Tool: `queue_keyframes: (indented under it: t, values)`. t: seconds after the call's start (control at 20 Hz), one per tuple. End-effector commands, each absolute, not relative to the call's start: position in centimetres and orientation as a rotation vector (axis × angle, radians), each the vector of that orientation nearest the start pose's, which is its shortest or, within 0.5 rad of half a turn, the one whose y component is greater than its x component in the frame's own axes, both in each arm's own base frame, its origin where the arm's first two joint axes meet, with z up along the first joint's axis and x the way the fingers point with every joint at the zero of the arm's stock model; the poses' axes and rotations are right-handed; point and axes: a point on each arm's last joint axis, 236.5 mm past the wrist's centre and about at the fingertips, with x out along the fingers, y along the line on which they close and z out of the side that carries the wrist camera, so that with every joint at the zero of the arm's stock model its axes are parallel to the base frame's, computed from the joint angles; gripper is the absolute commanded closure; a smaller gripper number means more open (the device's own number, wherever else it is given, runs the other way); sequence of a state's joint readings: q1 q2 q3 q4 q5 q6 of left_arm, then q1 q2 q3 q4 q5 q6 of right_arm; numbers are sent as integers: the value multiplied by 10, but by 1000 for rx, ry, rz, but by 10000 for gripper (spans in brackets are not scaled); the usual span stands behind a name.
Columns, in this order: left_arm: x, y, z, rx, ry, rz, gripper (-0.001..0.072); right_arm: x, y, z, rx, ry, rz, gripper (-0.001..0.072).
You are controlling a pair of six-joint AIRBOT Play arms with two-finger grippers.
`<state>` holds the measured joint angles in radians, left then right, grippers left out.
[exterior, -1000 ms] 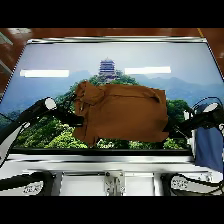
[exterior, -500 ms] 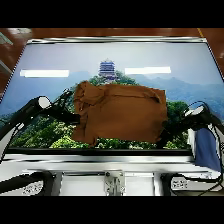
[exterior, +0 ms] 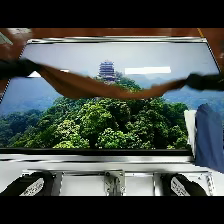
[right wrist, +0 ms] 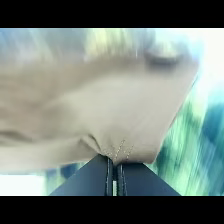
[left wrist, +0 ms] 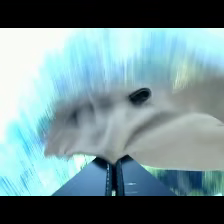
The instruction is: Fold the shirts.
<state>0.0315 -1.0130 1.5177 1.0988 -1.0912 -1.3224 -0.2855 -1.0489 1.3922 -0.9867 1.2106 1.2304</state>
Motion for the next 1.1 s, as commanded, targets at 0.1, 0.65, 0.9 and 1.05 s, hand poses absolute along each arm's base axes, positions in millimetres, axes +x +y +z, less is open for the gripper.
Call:
queue_keyframes:
  t: [0.1, 0.65, 0.9, 1.05]
  values:
    - [228, -49, 584, 41, -256, -211, 671, 253, 18, 529, -63, -157, 98, 639]
    - [156, 3, 486, 87, 132, 81, 670, 208, 10, 415, -70, 352, 39, 638]
    - [210, 16, 347, 18, 593, 51, 670, 271, 13, 249, 114, 968, 213, 639]
    - [255, 22, 252, -43, 818, 24, 670, 337, -4, 161, 238, 1071, 182, 639]
